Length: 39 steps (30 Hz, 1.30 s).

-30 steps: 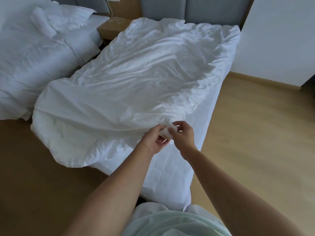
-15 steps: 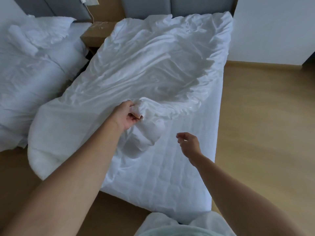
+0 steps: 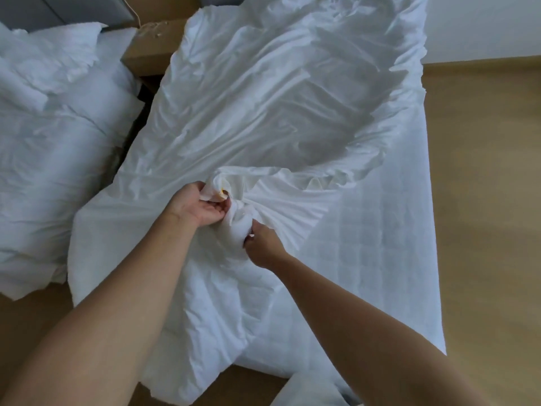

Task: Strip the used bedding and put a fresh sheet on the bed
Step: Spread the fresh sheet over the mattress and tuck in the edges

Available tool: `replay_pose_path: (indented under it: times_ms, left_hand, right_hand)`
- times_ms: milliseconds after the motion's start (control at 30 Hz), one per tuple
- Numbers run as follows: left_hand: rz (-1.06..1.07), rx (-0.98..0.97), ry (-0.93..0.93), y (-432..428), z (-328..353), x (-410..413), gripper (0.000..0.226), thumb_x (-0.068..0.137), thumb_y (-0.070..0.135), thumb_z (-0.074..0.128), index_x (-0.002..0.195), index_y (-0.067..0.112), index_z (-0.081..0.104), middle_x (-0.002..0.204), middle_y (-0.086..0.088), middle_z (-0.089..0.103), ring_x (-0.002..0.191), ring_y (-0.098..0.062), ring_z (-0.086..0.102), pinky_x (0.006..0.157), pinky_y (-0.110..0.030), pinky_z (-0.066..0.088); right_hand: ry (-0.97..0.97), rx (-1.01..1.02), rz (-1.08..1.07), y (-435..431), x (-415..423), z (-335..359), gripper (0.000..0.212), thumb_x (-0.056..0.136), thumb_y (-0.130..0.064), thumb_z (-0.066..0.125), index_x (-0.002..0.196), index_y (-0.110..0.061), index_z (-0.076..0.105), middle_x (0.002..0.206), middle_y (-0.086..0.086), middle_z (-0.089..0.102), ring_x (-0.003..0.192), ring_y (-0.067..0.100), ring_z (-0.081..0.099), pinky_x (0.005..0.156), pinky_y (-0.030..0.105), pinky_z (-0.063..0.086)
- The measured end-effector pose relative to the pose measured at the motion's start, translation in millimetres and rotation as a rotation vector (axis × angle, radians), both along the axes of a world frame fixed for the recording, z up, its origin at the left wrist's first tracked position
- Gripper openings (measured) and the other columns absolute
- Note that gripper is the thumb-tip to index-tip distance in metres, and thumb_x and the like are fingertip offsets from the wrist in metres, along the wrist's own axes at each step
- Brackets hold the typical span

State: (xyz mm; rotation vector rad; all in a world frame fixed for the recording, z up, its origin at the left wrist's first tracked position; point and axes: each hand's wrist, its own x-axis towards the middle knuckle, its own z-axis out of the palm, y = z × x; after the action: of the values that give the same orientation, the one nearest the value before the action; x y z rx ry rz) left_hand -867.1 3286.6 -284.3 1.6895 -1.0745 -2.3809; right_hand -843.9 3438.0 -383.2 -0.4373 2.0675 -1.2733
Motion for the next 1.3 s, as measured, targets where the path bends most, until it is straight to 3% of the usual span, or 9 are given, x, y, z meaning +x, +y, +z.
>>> replay_pose_path:
  times_ms: [167, 300, 433, 667, 867, 967, 1033, 1133, 1300]
  left_hand:
    - [-0.01, 0.076, -0.013, -31, -2, -2, 0.029, 0.101, 0.016, 0.042, 0.096, -0.001, 0.064, 0.091, -0.016, 0.069, 0.084, -0.023, 0.061, 0.069, -0.036, 0.054]
    - [-0.009, 0.085, 0.028, -52, 6, -10, 0.03, 0.102, 0.016, 0.046, 0.098, -0.004, 0.068, 0.098, -0.016, 0.074, 0.086, -0.025, 0.07, 0.062, -0.036, 0.062]
    - [-0.019, 0.043, 0.006, -75, 10, -16, 0.03, 0.1, 0.019, 0.048, 0.096, -0.001, 0.07, 0.094, -0.012, 0.073, 0.076, -0.024, 0.069, 0.062, -0.035, 0.061]
    - [-0.092, -0.001, -0.058, -80, 3, -17, 0.025, 0.092, 0.021, 0.046, 0.085, 0.009, 0.067, 0.079, -0.005, 0.068, 0.065, -0.019, 0.063, 0.078, -0.03, 0.043]
    - [-0.164, 0.028, 0.123, -35, 7, -31, 0.018, 0.073, 0.014, 0.049, 0.078, 0.009, 0.065, 0.076, -0.006, 0.064, 0.069, -0.024, 0.063, 0.088, -0.041, 0.047]
    - [-0.24, 0.057, 0.221, 3, 8, -37, 0.017, 0.067, 0.016, 0.051, 0.068, 0.009, 0.067, 0.075, -0.008, 0.061, 0.071, -0.025, 0.058, 0.082, -0.04, 0.049]
    - [-0.311, 0.066, 0.279, 32, 9, -39, 0.014, 0.069, 0.017, 0.053, 0.064, 0.011, 0.065, 0.071, -0.007, 0.06, 0.063, -0.023, 0.058, 0.074, -0.037, 0.05]
    - [-0.369, 0.026, 0.338, 67, 9, -41, 0.018, 0.069, 0.018, 0.053, 0.056, 0.014, 0.065, 0.067, -0.005, 0.058, 0.061, -0.019, 0.057, 0.07, -0.035, 0.047]
    - [-0.37, 0.02, 0.514, 104, 10, -34, 0.037, 0.088, 0.011, 0.044, 0.06, 0.012, 0.068, 0.066, -0.006, 0.061, 0.065, -0.02, 0.059, 0.066, -0.031, 0.047]
  right_hand:
    - [0.226, 0.113, -0.16, -43, -24, -9, 0.047, 0.087, -0.018, 0.054, 0.133, -0.028, 0.046, 0.111, 0.006, 0.065, 0.101, 0.032, 0.061, 0.076, 0.038, 0.049]
    - [0.446, 0.279, -0.345, -78, -37, -17, 0.052, 0.078, -0.015, 0.062, 0.127, -0.024, 0.047, 0.13, 0.009, 0.043, 0.114, 0.032, 0.044, 0.085, 0.043, 0.045]
    - [0.398, 0.185, -0.388, -89, -56, -27, 0.039, 0.08, -0.017, 0.062, 0.118, -0.018, 0.054, 0.109, -0.003, 0.063, 0.104, 0.023, 0.056, 0.096, 0.04, 0.04]
    - [0.311, 0.157, -0.231, -73, -79, -37, 0.003, 0.092, -0.01, 0.048, 0.089, -0.011, 0.049, 0.079, 0.003, 0.058, 0.074, 0.03, 0.056, 0.065, 0.038, 0.041]
    - [0.445, 0.157, -0.534, -24, -51, -23, 0.019, 0.076, 0.002, 0.047, 0.077, -0.014, 0.039, 0.056, -0.007, 0.04, 0.046, 0.014, 0.035, 0.045, 0.029, 0.023]
    - [0.401, 0.207, -0.793, 9, -43, -20, 0.024, 0.071, 0.0, 0.045, 0.081, -0.02, 0.039, 0.072, -0.01, 0.042, 0.06, 0.013, 0.043, 0.048, 0.026, 0.024]
    - [0.118, 0.305, -0.927, 36, -45, -23, 0.033, 0.073, -0.001, 0.05, 0.099, -0.02, 0.044, 0.099, -0.004, 0.048, 0.092, 0.023, 0.053, 0.06, 0.03, 0.036]
    - [-0.24, 0.389, -0.738, 56, -35, -19, 0.029, 0.081, -0.005, 0.049, 0.11, -0.01, 0.046, 0.113, 0.009, 0.051, 0.103, 0.032, 0.055, 0.078, 0.041, 0.048]
    - [0.172, 0.266, -0.565, 69, 23, 2, 0.023, 0.071, 0.005, 0.035, 0.079, -0.016, 0.041, 0.077, 0.0, 0.049, 0.068, 0.022, 0.046, 0.056, 0.031, 0.032]
